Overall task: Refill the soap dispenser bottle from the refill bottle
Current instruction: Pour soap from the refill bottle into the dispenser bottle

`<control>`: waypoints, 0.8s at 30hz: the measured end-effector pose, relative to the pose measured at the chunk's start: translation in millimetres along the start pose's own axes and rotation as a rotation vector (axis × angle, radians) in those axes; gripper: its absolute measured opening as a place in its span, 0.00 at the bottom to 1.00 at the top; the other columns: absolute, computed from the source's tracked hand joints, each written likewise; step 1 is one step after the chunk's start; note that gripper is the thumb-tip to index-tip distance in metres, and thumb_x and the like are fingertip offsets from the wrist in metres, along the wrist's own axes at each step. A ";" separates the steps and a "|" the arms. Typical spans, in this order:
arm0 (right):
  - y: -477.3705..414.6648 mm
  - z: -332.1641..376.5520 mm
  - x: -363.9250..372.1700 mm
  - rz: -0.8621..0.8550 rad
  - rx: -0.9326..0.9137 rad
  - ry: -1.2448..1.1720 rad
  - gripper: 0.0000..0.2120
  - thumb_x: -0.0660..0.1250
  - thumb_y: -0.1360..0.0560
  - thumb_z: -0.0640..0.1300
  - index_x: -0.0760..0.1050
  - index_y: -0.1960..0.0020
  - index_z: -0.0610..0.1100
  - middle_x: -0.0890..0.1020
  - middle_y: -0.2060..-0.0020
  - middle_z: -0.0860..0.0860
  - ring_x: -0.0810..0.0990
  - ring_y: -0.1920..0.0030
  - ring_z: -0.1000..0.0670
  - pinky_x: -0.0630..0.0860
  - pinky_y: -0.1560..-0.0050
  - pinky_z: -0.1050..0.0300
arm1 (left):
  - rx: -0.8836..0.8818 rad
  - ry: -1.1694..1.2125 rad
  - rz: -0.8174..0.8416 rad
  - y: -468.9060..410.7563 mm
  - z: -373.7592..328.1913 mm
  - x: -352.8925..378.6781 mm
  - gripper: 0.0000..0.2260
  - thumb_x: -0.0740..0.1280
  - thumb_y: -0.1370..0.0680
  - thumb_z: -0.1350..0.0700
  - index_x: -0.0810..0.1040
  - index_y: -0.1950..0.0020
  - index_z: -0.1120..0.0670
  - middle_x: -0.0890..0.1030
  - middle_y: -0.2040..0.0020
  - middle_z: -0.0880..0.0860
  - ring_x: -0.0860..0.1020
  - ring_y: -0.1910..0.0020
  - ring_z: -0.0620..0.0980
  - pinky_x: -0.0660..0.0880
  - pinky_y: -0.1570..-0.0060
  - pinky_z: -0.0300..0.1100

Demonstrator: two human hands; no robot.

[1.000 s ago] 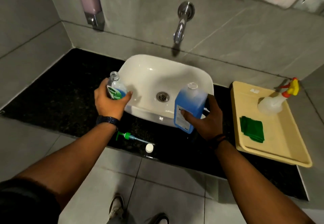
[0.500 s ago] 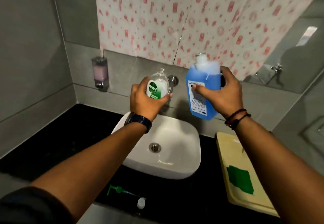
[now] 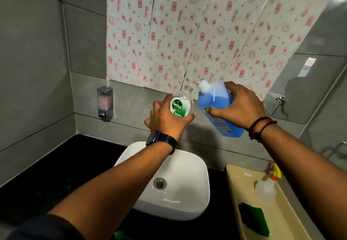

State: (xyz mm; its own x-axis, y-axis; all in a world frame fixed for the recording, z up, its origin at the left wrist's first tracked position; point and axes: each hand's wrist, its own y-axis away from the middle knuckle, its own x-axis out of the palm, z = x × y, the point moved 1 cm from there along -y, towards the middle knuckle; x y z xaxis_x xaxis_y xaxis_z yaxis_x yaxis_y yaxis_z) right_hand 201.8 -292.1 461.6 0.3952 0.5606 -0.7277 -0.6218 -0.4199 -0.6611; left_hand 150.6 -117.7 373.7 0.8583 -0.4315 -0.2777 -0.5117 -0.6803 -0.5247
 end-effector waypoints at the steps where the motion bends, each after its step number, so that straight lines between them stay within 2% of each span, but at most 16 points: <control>1: -1.3 -0.4 -2.2 0.002 -0.005 0.014 0.32 0.69 0.44 0.65 0.72 0.43 0.52 0.78 0.54 0.51 0.73 0.59 0.48 0.68 0.62 0.56 | 0.001 0.000 0.005 0.7 -1.2 0.1 0.30 0.74 0.44 0.35 0.71 0.45 0.39 0.68 0.54 0.45 0.76 0.54 0.51 0.62 0.53 0.47; 5: -7.4 -1.9 -10.0 0.022 -0.010 0.085 0.30 0.70 0.43 0.63 0.71 0.44 0.53 0.79 0.54 0.50 0.73 0.59 0.47 0.68 0.64 0.56 | 0.000 0.003 0.026 3.9 -5.0 1.2 0.31 0.75 0.44 0.35 0.70 0.45 0.38 0.67 0.55 0.45 0.76 0.55 0.50 0.60 0.53 0.47; 12: -11.4 -2.9 -14.4 0.066 -0.018 0.164 0.32 0.68 0.44 0.65 0.70 0.43 0.52 0.78 0.55 0.48 0.75 0.60 0.45 0.70 0.64 0.55 | 0.005 -0.006 0.017 4.6 -7.9 6.8 0.32 0.74 0.45 0.34 0.69 0.45 0.38 0.66 0.56 0.45 0.72 0.58 0.48 0.58 0.54 0.47; 15: -11.8 -2.1 -15.7 0.076 -0.022 0.196 0.34 0.69 0.44 0.65 0.70 0.41 0.52 0.78 0.54 0.47 0.75 0.59 0.45 0.71 0.63 0.54 | 0.003 -0.034 0.005 2.9 -8.6 9.3 0.32 0.73 0.46 0.32 0.70 0.45 0.38 0.66 0.56 0.45 0.73 0.55 0.50 0.58 0.54 0.48; 18: -12.8 -1.5 -17.5 0.087 -0.029 0.233 0.34 0.71 0.43 0.64 0.69 0.40 0.52 0.78 0.53 0.47 0.75 0.59 0.45 0.72 0.62 0.54 | 0.006 -0.059 -0.002 1.4 -9.0 11.4 0.33 0.72 0.46 0.32 0.71 0.44 0.39 0.71 0.53 0.48 0.74 0.51 0.53 0.58 0.54 0.48; 24: -15.7 -1.4 -21.3 0.075 -0.058 0.273 0.35 0.71 0.42 0.63 0.69 0.39 0.52 0.78 0.54 0.48 0.73 0.60 0.46 0.70 0.63 0.55 | 0.015 -0.062 -0.009 0.3 -10.4 12.3 0.34 0.72 0.46 0.32 0.71 0.43 0.40 0.75 0.50 0.50 0.73 0.49 0.54 0.57 0.54 0.48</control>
State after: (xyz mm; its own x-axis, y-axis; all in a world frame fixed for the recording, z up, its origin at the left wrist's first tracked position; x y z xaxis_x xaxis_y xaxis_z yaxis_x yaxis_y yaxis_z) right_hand 204.1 -298.4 487.3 0.5222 0.3167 -0.7918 -0.6196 -0.4970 -0.6074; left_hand 160.6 -129.5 378.5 0.8637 -0.3875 -0.3224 -0.5040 -0.6744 -0.5396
